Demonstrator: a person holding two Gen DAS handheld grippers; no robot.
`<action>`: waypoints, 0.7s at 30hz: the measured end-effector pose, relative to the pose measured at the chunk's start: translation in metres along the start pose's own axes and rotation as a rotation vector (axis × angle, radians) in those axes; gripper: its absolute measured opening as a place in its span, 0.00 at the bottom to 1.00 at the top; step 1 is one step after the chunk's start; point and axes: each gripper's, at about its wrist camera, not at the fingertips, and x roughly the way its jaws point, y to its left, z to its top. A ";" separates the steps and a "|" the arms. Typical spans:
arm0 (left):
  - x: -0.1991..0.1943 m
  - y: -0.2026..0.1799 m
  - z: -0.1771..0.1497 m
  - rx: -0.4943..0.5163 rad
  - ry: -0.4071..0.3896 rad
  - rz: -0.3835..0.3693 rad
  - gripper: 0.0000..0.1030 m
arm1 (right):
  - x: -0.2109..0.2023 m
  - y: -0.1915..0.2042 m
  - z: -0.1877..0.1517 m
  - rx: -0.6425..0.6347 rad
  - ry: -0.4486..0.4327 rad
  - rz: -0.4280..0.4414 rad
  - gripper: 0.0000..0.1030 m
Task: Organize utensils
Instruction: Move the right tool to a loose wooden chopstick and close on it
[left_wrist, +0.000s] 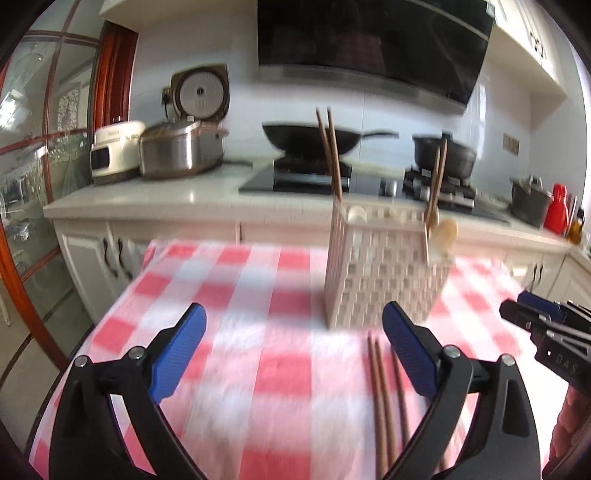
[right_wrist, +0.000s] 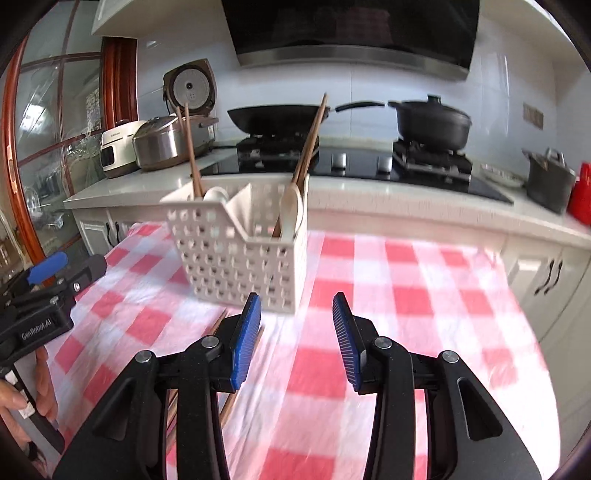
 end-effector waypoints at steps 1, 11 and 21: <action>-0.003 0.002 -0.006 0.000 0.017 0.004 0.90 | -0.002 0.002 -0.007 0.012 0.014 0.005 0.37; -0.028 0.021 -0.057 -0.026 0.142 -0.037 0.90 | 0.012 0.021 -0.053 0.065 0.189 0.028 0.37; -0.033 0.016 -0.071 0.015 0.151 -0.047 0.90 | 0.053 0.039 -0.048 0.042 0.273 0.018 0.34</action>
